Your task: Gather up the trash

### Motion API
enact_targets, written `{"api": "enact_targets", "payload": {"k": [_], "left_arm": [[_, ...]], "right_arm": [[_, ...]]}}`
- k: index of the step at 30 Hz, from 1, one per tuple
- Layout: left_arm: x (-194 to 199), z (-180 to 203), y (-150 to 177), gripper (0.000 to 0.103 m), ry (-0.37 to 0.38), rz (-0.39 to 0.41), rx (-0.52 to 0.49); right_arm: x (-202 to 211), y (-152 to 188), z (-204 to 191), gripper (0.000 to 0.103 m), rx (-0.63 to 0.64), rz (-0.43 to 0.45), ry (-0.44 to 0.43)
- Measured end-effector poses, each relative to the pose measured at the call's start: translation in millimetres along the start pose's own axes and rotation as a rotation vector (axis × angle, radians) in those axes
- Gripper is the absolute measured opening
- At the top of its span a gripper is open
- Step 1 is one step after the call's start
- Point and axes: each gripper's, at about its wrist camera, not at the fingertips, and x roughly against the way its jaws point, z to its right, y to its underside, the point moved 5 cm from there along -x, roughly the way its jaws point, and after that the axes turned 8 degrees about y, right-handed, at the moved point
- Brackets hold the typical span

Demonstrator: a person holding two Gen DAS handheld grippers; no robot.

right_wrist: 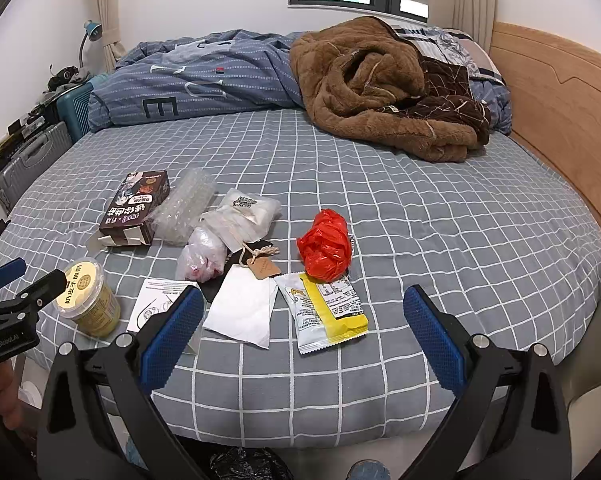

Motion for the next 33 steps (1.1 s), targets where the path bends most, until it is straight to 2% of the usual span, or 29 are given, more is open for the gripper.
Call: {"api": "enact_targets", "payload": {"k": [33], "left_arm": [[-1.8, -4.0, 2.7, 0.097, -0.010, -0.010, -0.001]], "right_arm": [[-2.4, -0.2, 1.5, 0.096, 0.003, 0.000, 0.004]]}}
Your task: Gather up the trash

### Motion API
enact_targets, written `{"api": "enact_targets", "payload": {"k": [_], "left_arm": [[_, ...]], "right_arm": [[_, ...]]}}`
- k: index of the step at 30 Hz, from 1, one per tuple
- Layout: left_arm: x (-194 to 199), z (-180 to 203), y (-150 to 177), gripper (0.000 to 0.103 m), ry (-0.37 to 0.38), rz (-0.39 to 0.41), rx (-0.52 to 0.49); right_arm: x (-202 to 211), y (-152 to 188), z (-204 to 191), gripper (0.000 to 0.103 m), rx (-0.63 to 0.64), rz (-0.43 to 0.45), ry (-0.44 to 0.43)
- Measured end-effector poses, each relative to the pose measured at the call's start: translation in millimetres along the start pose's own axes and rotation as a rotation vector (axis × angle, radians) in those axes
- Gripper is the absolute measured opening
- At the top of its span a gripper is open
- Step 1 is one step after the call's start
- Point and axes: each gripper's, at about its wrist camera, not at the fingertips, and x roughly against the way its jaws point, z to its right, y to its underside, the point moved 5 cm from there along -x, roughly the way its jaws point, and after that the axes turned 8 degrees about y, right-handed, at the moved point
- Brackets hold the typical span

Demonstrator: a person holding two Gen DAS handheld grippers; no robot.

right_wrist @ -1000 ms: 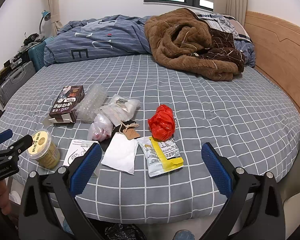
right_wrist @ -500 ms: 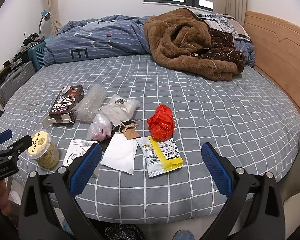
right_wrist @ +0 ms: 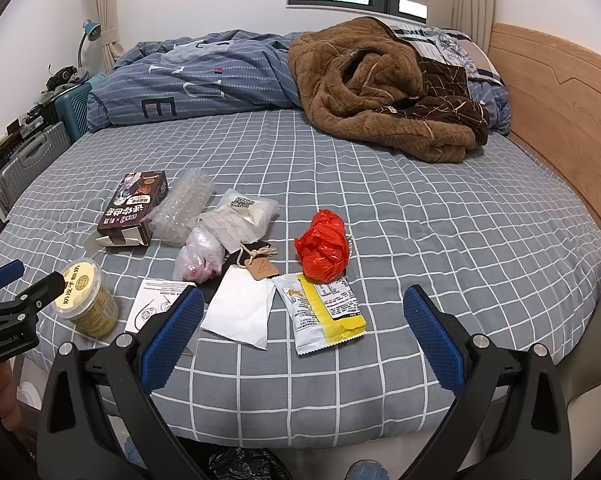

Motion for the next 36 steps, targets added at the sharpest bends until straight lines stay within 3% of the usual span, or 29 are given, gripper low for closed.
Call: {"api": "enact_targets", "payload": {"k": [36], "left_arm": [[-4.0, 0.1, 1.6, 0.097, 0.000, -0.015, 0.003]], "right_arm": [[-4.4, -3.1, 0.9, 0.096, 0.007, 0.001, 0.001]]}}
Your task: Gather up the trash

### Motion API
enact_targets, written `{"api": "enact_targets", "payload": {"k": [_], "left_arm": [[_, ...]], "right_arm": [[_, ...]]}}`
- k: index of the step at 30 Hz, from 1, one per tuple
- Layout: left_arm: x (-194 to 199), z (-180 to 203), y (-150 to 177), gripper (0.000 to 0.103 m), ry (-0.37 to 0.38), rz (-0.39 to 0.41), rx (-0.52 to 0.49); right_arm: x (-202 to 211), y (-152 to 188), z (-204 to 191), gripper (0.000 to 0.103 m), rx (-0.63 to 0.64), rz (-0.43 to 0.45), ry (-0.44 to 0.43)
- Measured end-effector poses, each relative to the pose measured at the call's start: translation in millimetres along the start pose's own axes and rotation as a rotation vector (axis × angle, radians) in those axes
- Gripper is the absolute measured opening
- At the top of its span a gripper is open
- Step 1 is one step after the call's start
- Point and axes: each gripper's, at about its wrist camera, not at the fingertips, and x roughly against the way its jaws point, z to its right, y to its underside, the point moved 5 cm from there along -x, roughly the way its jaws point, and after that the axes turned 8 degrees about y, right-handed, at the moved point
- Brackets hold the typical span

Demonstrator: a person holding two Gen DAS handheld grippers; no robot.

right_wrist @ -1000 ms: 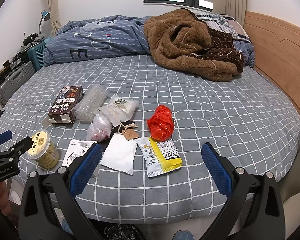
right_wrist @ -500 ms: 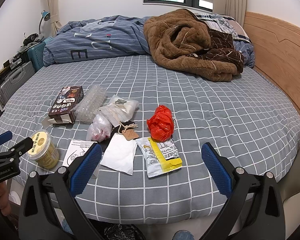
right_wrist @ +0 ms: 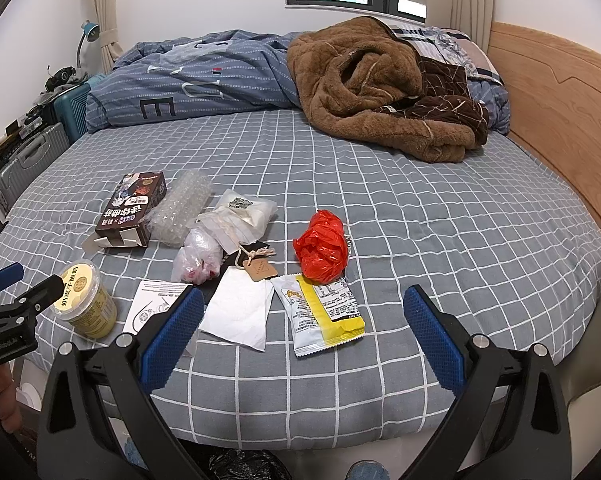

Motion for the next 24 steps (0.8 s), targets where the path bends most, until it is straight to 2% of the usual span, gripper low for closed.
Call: {"api": "enact_targets", "payload": {"k": [5, 11, 17, 19, 24], "left_arm": [[-19.5, -7.5, -2.0, 0.097, -0.024, -0.037, -0.001], [-43.5, -23.0, -1.7, 0.097, -0.038, -0.084, 0.021], [-65.2, -32.1, 3.8, 0.097, -0.045, -0.135, 0.033], [-71.8, -34.1, 6.6, 0.096, -0.048, -0.152, 0.035], [-80.1, -35.1, 10.6, 0.093, -0.049, -0.172, 0.033]], "right_arm": [[-23.9, -13.1, 3.7, 0.096, 0.009, -0.004, 0.014], [-72.7, -12.7, 10.6, 0.091, -0.010, -0.092, 0.013], [-112.1, -18.9, 7.4, 0.090, 0.037, -0.124, 0.036], [-126.1, -18.0, 8.4, 0.086, 0.034, -0.148, 0.031], [-149.9, -19.9, 9.3, 0.083, 0.036, -0.173, 0.035]]}}
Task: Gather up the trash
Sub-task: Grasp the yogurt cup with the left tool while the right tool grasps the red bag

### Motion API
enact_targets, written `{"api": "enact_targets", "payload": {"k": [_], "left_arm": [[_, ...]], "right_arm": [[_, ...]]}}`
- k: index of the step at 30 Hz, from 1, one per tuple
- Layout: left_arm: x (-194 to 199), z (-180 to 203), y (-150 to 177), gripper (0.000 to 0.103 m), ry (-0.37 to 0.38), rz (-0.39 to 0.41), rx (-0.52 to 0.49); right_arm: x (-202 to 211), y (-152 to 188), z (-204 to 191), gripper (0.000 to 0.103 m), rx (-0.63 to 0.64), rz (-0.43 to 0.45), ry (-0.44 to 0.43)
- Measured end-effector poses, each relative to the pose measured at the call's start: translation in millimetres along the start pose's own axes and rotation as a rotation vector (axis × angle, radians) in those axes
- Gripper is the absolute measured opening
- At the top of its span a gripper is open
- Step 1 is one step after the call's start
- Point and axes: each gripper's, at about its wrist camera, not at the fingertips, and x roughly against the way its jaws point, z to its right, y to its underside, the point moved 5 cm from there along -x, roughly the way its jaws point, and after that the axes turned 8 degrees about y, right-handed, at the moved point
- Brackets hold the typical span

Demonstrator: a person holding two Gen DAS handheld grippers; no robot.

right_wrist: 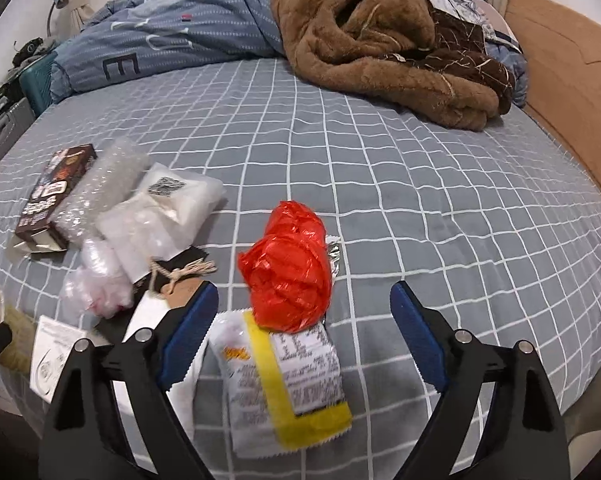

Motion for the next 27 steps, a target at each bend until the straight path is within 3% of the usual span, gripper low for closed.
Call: {"api": "enact_targets", "payload": {"k": [9, 11, 14, 27], "left_arm": [[-5.4, 0.9, 0.6, 0.087, -0.009, -0.008, -0.012], [-5.4, 1.0, 0.4, 0.087, -0.010, -0.008, -0.015], [-3.8, 2.9, -0.9, 0.087, 0.006, -0.005, -0.016], [26.8, 9.7, -15.5, 0.086, 0.018, 0.061, -0.014]], "right_arm": [[-25.6, -8.7, -0.9, 0.067, 0.003, -0.040, -0.019], [-30.0, -7.0, -3.8, 0.043, 0.007, -0.060, -0.040], [-25.6, -6.7, -6.6, 0.034, 0.017, -0.045, -0.035], [27.3, -17.8, -4.3, 0.030, -0.010, 0.063, -0.052]]}}
